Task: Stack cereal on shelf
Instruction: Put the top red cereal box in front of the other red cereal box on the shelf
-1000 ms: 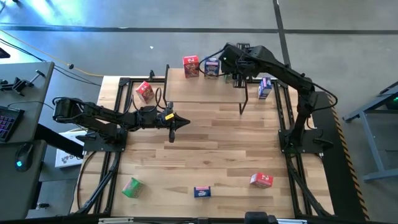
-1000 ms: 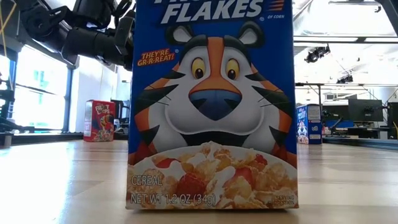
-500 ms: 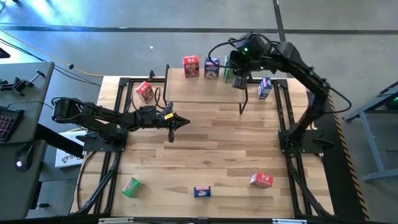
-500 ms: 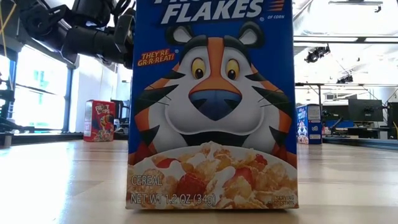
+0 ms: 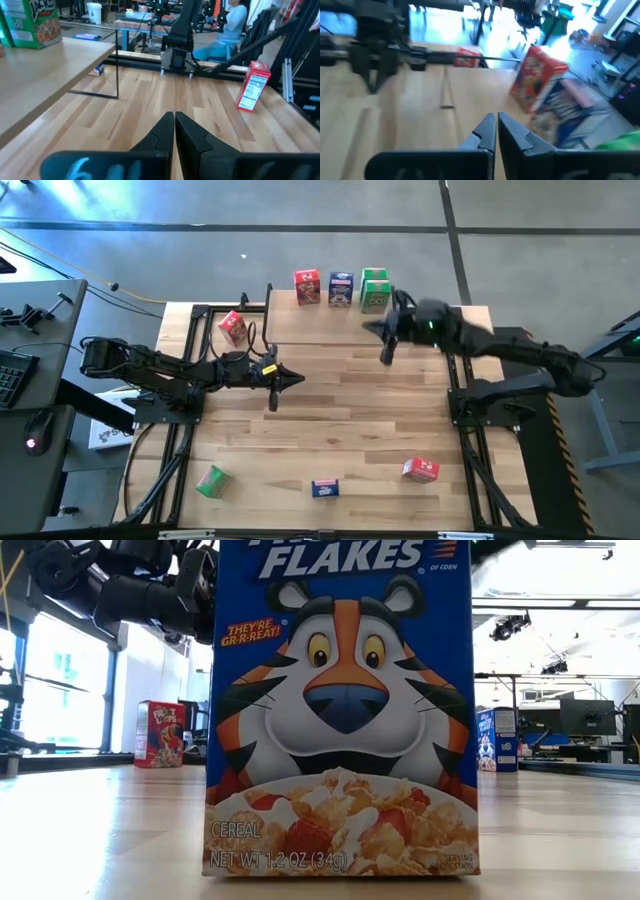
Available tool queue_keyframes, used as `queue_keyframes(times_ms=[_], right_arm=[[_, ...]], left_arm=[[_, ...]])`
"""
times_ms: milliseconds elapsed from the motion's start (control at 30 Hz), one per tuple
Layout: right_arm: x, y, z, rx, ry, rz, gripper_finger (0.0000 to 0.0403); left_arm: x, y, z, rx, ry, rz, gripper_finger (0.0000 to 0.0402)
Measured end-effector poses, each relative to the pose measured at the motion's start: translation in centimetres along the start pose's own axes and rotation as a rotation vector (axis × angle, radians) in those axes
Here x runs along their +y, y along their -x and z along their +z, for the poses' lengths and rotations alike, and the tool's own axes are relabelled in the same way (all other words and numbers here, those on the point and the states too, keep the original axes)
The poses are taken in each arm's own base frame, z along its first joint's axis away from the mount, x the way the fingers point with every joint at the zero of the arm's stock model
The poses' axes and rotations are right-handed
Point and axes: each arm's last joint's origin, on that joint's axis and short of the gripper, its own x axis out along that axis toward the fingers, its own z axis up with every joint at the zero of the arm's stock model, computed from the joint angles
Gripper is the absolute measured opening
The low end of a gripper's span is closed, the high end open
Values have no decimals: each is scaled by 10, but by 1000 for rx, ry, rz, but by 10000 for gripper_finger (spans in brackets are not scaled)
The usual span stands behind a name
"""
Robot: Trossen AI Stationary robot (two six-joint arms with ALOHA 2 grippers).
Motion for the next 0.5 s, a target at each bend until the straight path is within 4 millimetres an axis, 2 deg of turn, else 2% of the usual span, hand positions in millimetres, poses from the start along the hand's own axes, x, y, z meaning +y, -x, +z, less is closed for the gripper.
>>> queue_keyframes(times_ms=[100, 200, 267, 500], right_arm=[[17, 5, -30, -93, -34, 22, 2], [30, 10, -51, -165, -56, 42, 1], [36, 11, -64, -161, -67, 48, 0], [46, 13, -79, -115, -57, 22, 0]], left_arm=[[2, -2, 7, -6, 27, 13, 7], [6, -1, 28, 15, 28, 39, 7], [12, 4, 43, 117, 32, 84, 7], [33, 39, 108, 349, 28, 320, 8]])
